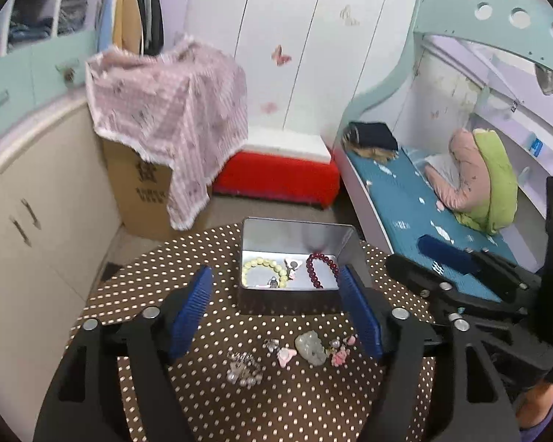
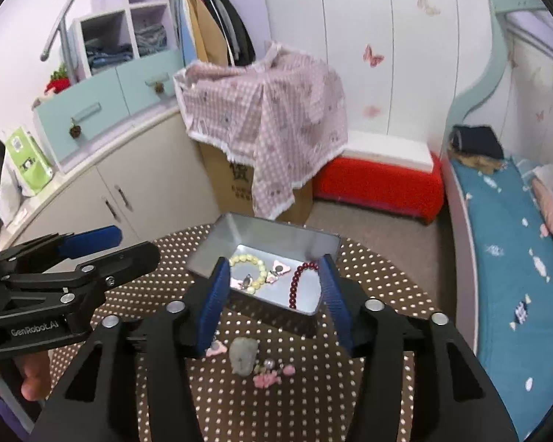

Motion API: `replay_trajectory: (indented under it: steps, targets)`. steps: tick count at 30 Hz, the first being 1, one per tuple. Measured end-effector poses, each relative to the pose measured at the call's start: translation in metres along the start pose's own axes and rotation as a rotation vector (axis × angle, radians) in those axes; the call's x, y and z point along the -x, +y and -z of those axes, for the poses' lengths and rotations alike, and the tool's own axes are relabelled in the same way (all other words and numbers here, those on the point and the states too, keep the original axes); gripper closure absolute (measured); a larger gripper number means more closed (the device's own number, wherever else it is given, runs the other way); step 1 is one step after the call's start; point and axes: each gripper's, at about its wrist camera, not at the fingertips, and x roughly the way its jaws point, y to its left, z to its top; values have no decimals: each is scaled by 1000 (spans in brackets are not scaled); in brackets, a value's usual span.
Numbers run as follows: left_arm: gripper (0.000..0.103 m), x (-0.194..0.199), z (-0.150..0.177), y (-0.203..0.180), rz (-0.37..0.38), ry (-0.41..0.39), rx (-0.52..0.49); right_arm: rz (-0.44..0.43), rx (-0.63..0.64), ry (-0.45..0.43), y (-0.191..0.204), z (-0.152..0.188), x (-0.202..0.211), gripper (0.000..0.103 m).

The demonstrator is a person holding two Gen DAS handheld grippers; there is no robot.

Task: Organize jewelry
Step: 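Withdraw both tools from the box back over the table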

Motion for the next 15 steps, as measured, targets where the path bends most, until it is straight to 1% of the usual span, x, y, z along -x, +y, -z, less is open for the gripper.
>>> replay_trajectory:
  steps: [1, 3, 4, 7, 12, 15]
  targets:
    - [25, 10, 3, -1, -15, -21, -4, 7, 5, -19, 2, 2, 12, 45]
    - [25, 27, 8, -4, -46, -65, -8, 13, 7, -48, 5, 5, 31, 43]
    - [24, 34, 11, -5, -56, -74, -14, 19, 12, -59, 7, 8, 42, 40]
    - [24, 54, 24, -8, -68, -103, -17, 29, 18, -84, 11, 16, 65, 39]
    - [22, 71, 47, -6, -136, -122, -18, 50, 14, -90, 9, 37, 84, 38]
    - [22, 70, 59, 2, -133, -103, 4, 51, -1, -75, 5, 50, 83, 38]
